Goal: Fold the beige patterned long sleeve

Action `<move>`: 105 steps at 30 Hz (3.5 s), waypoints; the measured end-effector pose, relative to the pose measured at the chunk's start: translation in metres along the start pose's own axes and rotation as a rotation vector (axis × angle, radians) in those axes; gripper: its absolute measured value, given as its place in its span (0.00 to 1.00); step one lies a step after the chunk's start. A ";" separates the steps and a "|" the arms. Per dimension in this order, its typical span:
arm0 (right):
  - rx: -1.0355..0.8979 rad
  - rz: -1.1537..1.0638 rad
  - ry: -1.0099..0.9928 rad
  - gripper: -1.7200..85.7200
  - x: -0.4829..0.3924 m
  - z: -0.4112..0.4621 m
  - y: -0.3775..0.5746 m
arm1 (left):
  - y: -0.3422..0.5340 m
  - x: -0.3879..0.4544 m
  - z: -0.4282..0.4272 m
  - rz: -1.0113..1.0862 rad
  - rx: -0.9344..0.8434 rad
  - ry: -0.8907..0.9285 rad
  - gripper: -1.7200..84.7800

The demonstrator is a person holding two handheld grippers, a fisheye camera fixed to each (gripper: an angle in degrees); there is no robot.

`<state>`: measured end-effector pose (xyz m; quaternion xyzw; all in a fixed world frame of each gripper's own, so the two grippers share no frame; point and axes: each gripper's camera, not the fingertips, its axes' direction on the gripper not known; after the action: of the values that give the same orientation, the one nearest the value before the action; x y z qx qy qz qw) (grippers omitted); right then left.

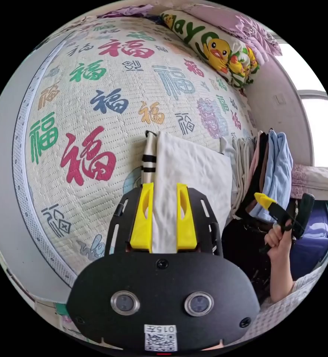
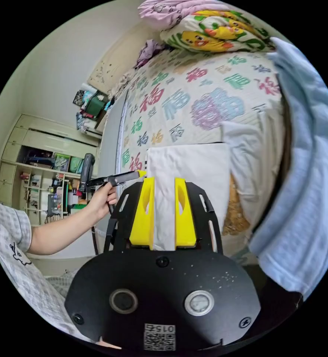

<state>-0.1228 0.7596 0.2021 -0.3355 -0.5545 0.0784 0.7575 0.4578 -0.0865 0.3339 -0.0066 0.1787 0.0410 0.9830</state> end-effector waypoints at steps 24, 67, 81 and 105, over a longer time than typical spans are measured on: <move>-0.195 -0.040 0.154 0.17 -0.048 0.280 -0.021 | 0.032 0.044 0.039 0.080 0.100 0.091 0.02; -0.271 -0.206 0.184 0.19 -0.167 0.311 -0.070 | 0.058 -0.017 -0.062 0.129 0.004 0.139 0.03; -0.046 0.104 -0.020 0.04 -0.085 0.066 0.030 | 0.034 -0.081 -0.184 0.000 0.163 0.167 0.13; 0.552 0.017 0.053 0.02 -0.312 -0.359 0.113 | 0.220 -0.190 -0.533 0.024 0.473 0.397 0.02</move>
<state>0.1102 0.5415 -0.1686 -0.1230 -0.4893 0.2241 0.8338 0.0751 0.1028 -0.0973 0.2166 0.3718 0.0077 0.9027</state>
